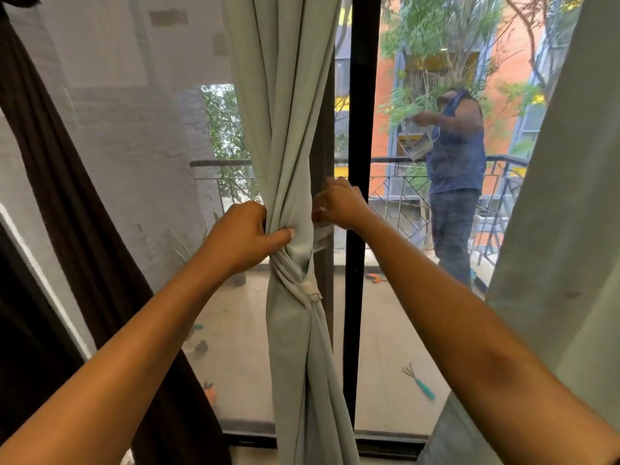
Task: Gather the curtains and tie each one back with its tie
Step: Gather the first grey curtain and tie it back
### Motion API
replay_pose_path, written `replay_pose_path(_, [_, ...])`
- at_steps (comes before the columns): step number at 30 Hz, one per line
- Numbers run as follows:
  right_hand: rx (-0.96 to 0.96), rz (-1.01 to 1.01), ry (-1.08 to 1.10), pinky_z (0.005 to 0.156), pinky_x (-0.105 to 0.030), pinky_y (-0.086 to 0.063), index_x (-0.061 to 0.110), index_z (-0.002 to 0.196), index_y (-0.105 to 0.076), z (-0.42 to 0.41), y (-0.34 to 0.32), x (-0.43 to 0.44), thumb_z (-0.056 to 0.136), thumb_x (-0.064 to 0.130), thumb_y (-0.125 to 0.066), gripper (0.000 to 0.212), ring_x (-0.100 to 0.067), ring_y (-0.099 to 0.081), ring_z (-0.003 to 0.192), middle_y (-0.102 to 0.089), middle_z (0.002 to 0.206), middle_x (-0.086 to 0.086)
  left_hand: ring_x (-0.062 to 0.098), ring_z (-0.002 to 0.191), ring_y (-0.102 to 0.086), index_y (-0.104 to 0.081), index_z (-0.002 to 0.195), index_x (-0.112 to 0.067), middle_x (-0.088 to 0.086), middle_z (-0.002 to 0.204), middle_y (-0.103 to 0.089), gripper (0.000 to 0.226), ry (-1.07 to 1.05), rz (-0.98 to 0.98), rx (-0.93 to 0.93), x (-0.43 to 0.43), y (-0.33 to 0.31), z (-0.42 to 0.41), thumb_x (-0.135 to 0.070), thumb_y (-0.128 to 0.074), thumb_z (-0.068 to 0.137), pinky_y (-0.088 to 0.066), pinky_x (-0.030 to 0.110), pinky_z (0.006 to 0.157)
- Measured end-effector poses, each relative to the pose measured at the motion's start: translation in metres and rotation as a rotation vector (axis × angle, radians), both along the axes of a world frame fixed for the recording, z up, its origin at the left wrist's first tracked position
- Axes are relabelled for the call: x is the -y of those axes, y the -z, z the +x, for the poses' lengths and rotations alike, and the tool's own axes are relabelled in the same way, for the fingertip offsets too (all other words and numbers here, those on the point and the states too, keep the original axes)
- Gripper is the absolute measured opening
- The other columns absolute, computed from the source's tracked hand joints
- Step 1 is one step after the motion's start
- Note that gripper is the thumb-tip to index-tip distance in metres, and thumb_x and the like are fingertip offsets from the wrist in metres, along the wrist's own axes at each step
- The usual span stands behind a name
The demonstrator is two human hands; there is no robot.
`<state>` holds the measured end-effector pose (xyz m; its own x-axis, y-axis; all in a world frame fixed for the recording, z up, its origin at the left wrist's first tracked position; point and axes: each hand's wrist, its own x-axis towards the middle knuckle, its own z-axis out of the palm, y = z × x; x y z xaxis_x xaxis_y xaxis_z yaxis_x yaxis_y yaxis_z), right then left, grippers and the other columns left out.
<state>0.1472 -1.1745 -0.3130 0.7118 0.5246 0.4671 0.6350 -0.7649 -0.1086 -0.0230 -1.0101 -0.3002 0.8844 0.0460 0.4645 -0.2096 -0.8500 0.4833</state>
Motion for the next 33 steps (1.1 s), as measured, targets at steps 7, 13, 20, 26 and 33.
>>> replay_pose_path(7, [-0.608,0.512,-0.305,0.091,-0.042,-0.052,-0.001,0.115,-0.061,-0.023,0.017,-0.038,0.091,0.006,-0.056,0.026,-0.023,-0.064,0.097,-0.065,0.113,-0.018,0.007,0.066,-0.056,-0.068,0.102,-0.007,-0.006,0.075,-0.057,0.034,0.024,-0.007,0.015,-0.009,-0.003,0.004,-0.035,-0.071,0.083,-0.041,0.017,0.057])
replay_pose_path(13, [-1.512,1.010,-0.890,0.104,-0.047,-0.042,0.007,0.133,-0.049,-0.037,0.052,-0.015,0.084,0.071,-0.036,0.082,-0.033,-0.054,0.121,-0.057,0.130,-0.018,0.014,0.068,-0.060,-0.056,0.074,-0.017,-0.007,0.068,-0.055,0.026,-0.010,0.022,0.010,-0.010,-0.003,0.010,-0.036,-0.072,0.082,-0.048,0.027,0.060])
replay_pose_path(20, [-1.194,0.776,-0.853,0.086,-0.029,-0.052,0.018,0.122,-0.051,-0.051,0.054,-0.020,0.061,0.032,-0.086,0.072,-0.018,-0.064,0.106,-0.069,0.110,0.001,0.016,0.073,-0.060,-0.051,0.080,-0.021,-0.004,0.074,-0.056,0.031,-0.020,0.092,-0.040,-0.006,-0.017,0.021,-0.041,-0.074,0.078,-0.053,0.034,0.067])
replay_pose_path(26, [-1.075,0.890,-0.804,0.084,-0.030,-0.053,0.019,0.113,-0.063,-0.048,0.060,-0.026,0.068,0.013,-0.078,0.048,-0.021,-0.065,0.103,-0.070,0.108,-0.004,0.004,0.085,-0.068,-0.065,0.095,-0.037,-0.014,0.090,-0.072,0.053,0.333,-0.358,-0.027,-0.032,0.008,0.019,-0.073,-0.073,0.058,-0.054,0.024,0.074])
replay_pose_path(33, [-1.136,0.879,-0.766,0.076,-0.026,-0.055,0.016,0.107,-0.061,-0.050,0.057,-0.020,0.052,0.031,-0.090,0.064,-0.014,-0.069,0.092,-0.073,0.095,0.003,-0.002,0.110,-0.056,-0.049,0.121,-0.037,-0.010,0.125,-0.056,0.053,0.330,-0.578,-0.278,-0.072,0.071,0.038,-0.069,-0.057,0.079,-0.040,0.023,0.095])
